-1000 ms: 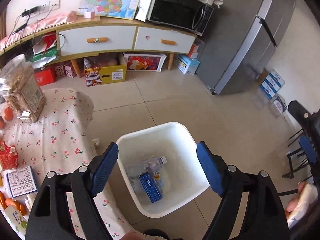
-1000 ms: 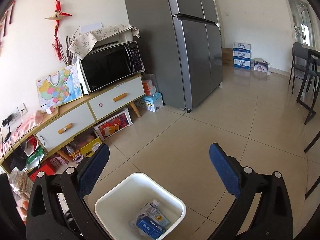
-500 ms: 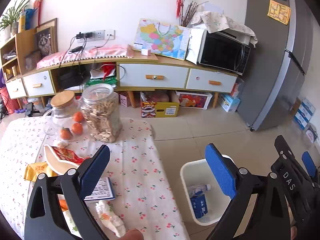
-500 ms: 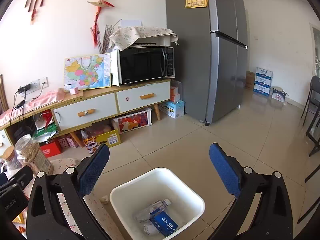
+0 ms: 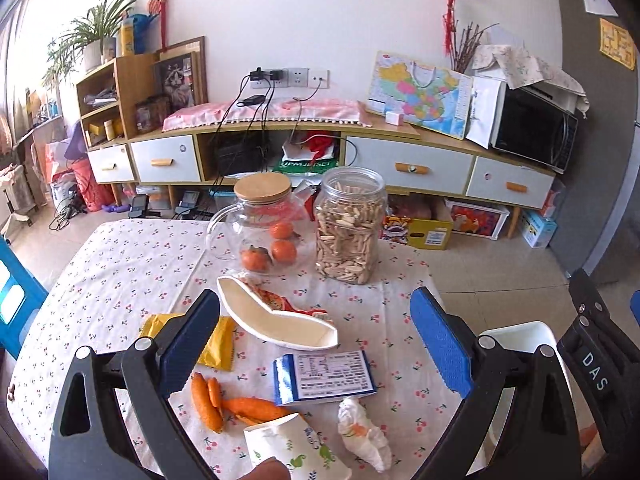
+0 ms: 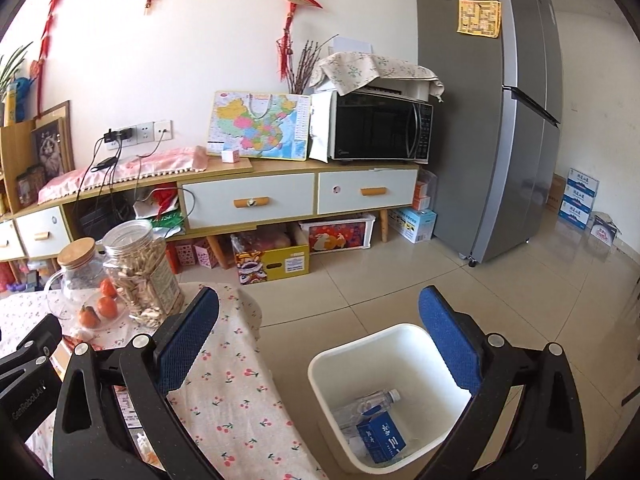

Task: Collect trash
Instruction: 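Grasp the yellow snack packet with the left tool and lift it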

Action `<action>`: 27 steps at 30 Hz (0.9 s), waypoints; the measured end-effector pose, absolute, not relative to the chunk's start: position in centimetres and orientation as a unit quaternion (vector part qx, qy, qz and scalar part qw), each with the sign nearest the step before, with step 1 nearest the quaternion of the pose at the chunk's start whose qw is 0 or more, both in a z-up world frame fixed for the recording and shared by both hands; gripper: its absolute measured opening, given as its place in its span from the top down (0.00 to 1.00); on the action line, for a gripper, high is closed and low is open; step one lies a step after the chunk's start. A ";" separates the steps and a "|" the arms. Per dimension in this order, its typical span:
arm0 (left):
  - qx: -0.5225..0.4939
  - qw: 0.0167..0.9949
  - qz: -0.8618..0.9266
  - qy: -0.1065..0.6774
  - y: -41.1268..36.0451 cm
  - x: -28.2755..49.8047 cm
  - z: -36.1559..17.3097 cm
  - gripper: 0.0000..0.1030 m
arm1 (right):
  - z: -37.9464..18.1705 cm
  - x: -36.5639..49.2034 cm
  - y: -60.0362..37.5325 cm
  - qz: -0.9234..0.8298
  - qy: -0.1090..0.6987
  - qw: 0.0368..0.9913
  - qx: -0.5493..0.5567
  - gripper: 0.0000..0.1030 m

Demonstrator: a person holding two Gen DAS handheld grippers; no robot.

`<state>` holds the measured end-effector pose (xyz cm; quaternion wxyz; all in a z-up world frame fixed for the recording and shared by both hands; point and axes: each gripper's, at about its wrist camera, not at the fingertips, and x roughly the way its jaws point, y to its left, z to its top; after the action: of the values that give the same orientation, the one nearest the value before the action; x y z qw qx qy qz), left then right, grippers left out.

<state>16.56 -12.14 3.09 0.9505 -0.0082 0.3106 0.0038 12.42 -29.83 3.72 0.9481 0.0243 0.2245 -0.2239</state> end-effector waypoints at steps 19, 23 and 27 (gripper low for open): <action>-0.078 0.893 0.112 0.428 2.3 20.3 -3.0 0.08 | -0.3 15.5 -18.7 -0.118 0.280 0.952 -0.045 0.07; -0.164 0.850 0.117 0.488 6.3 22.4 -5.5 0.08 | -0.5 16.0 -19.0 -0.113 0.293 0.949 -0.038 0.07; -0.219 0.816 0.131 0.518 7.8 23.8 -8.1 0.08 | -0.6 16.5 -19.9 -0.114 0.306 0.945 -0.022 0.07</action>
<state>23.83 7.83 -8.07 0.8161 -0.2195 0.5183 0.1312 16.55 -19.95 -0.65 0.9448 -0.0222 0.3064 -0.1141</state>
